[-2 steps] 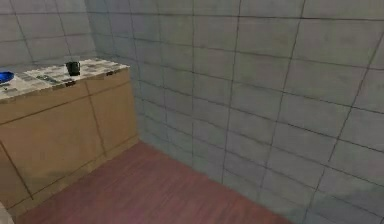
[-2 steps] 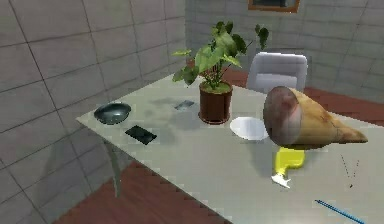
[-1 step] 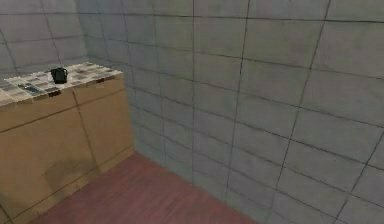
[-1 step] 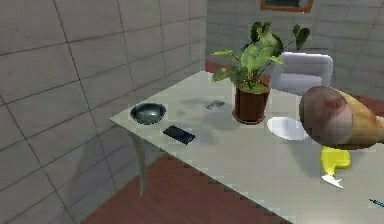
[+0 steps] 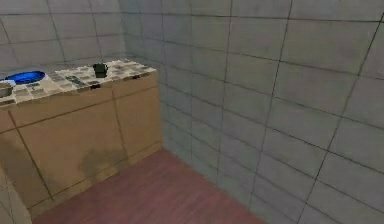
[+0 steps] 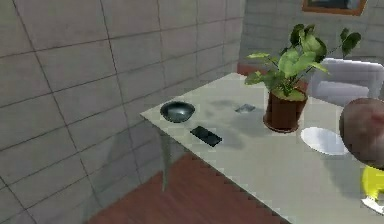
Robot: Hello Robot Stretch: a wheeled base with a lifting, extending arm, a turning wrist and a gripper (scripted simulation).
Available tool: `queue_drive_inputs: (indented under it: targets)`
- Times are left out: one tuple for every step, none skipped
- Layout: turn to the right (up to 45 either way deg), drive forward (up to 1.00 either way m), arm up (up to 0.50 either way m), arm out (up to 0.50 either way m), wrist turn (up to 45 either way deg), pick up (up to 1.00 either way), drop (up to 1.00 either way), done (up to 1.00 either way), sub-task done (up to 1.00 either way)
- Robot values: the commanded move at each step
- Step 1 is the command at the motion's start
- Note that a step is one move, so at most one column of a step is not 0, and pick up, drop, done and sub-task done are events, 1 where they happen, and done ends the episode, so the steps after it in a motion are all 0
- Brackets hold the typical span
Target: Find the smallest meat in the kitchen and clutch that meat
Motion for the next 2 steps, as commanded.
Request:
queue_drive_inputs:
  targets:
    - [0.0,0.25,0.0,0.0,0.0,0.0,0.0,0.0,0.0]
    - [-39.0,0.0,0.0,0.0,0.0,0.0,0.0,0.0,0.0]
